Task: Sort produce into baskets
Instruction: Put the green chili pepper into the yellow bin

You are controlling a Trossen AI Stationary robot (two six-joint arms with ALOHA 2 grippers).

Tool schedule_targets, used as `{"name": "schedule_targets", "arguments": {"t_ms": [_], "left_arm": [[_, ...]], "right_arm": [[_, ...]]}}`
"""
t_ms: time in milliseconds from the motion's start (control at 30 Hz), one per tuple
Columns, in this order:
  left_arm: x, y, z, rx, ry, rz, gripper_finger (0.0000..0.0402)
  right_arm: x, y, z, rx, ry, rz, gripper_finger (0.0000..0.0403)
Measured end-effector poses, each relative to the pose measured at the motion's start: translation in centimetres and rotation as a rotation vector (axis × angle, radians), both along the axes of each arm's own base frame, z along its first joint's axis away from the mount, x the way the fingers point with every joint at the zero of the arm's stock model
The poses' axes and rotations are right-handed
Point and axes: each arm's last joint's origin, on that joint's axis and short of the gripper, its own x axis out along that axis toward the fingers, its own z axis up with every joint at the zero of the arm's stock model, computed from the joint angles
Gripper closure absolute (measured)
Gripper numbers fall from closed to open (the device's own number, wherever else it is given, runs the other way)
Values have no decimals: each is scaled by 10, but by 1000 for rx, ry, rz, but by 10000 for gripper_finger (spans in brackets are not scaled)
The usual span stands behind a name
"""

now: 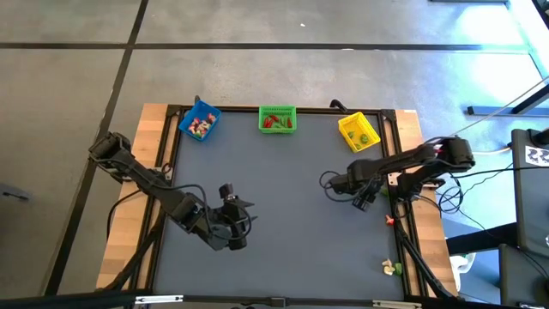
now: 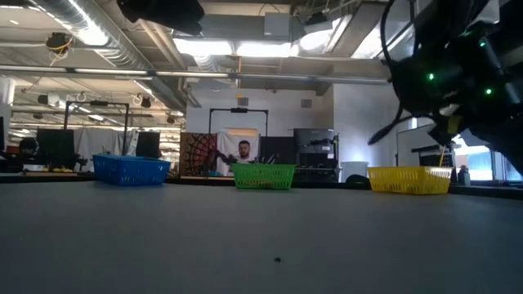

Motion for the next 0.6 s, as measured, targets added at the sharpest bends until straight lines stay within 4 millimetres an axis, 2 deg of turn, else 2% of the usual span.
{"name": "schedule_targets", "arguments": {"t_ms": [367,600], "left_arm": [[0,0,0,1,0,-1,224],[0,1,0,4,2,-1,224]], "right_arm": [[9,0,-40,2,252,50,222],[5,-4,-66,6,399,122,222]]}}
